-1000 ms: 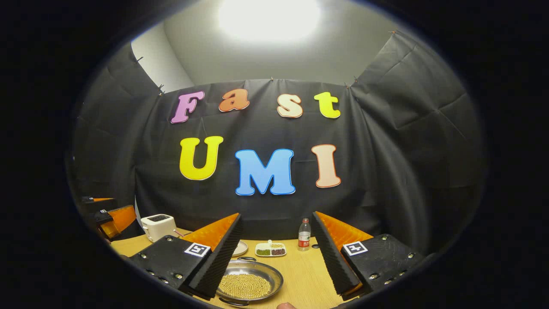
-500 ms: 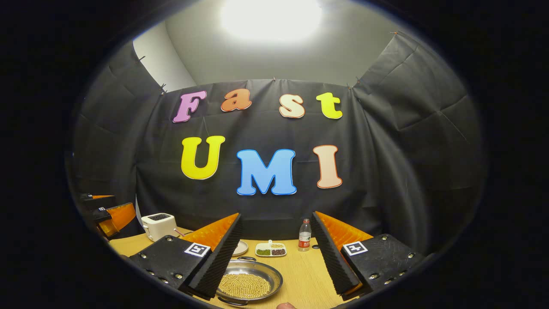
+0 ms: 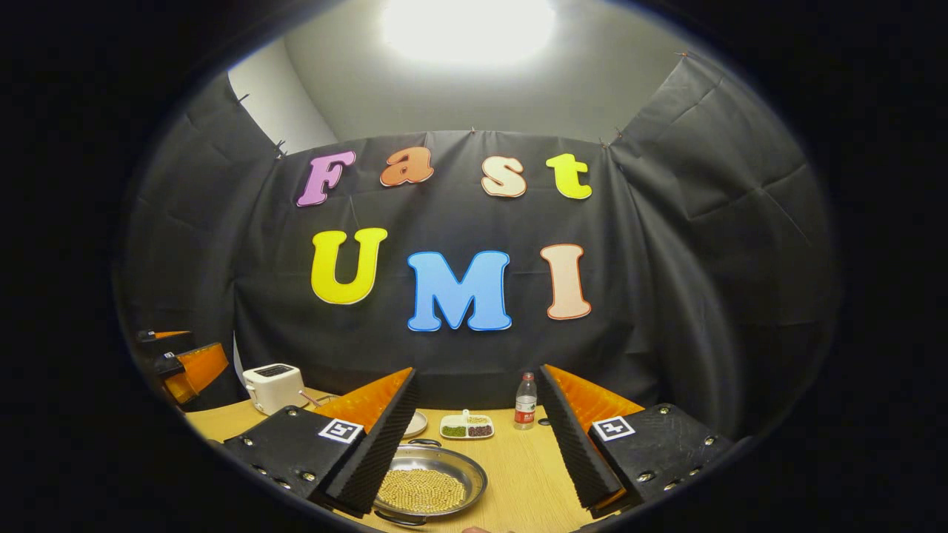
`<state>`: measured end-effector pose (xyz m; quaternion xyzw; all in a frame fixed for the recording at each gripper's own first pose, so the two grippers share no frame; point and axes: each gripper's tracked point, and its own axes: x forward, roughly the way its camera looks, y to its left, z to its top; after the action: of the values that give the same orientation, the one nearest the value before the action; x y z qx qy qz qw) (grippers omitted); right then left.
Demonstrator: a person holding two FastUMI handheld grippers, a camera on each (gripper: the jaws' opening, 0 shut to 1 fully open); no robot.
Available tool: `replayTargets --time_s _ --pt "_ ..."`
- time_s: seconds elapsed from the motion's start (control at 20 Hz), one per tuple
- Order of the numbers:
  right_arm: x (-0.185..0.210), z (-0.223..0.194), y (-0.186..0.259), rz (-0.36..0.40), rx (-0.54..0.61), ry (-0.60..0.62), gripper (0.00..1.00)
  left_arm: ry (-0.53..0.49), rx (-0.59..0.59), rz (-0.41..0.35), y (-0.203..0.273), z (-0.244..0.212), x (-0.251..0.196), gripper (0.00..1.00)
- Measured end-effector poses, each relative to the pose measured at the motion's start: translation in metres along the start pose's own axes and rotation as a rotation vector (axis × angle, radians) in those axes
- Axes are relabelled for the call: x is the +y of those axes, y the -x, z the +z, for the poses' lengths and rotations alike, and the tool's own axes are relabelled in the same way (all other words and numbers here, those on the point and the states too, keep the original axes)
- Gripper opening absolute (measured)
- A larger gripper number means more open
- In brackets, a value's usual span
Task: First push the handle of the pot to place it horizontally, then grasp the pot with both hands and set it on the induction cooktop.
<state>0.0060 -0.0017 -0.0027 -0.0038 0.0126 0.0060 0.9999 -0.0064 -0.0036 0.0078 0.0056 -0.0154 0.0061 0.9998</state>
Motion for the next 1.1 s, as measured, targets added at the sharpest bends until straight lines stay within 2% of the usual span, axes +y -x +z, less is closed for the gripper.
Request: replayTargets --time_s 0.2,0.25,0.3,0.4,0.5,0.65,0.7,0.8,0.95,1.05,1.1 --pt "0.002 -0.002 -0.003 0.006 0.008 0.000 0.97 -0.004 -0.003 0.002 -0.002 0.001 -0.001 1.00" --pt "0.001 -0.001 -0.003 0.003 0.010 0.004 0.95 -0.005 -0.004 0.002 -0.002 0.001 -0.001 0.98" --pt "0.001 -0.001 -0.003 0.001 0.008 0.005 0.88 -0.006 -0.006 0.002 -0.001 0.003 -0.001 0.98" --pt "0.001 0.000 -0.002 0.004 0.005 0.001 0.86 -0.010 -0.010 0.002 -0.002 0.004 -0.001 1.00" --pt "0.003 0.001 -0.003 0.009 0.005 0.003 0.59 -0.011 -0.011 0.002 -0.003 0.005 -0.002 1.00" --pt "0.001 -0.006 -0.008 0.010 0.020 0.014 0.61 -0.007 -0.009 0.004 -0.003 0.003 -0.004 1.00" --pt "0.001 -0.002 -0.005 0.013 0.018 0.012 0.46 -0.006 -0.009 0.006 -0.003 0.003 -0.003 1.00" --pt "0.005 -0.006 -0.007 0.021 0.031 0.012 0.40 -0.006 -0.009 0.008 -0.003 0.004 -0.005 1.00" --pt "0.010 -0.014 -0.008 0.054 0.062 0.015 0.40 -0.009 -0.011 0.013 -0.003 0.006 -0.005 0.98" --pt "0.012 -0.022 -0.010 0.058 0.084 0.021 0.40 -0.007 -0.012 0.018 -0.003 0.007 -0.007 1.00" --pt "0.002 -0.011 -0.005 -0.013 0.057 0.027 0.20 -0.009 -0.012 0.020 -0.003 0.006 -0.009 1.00"
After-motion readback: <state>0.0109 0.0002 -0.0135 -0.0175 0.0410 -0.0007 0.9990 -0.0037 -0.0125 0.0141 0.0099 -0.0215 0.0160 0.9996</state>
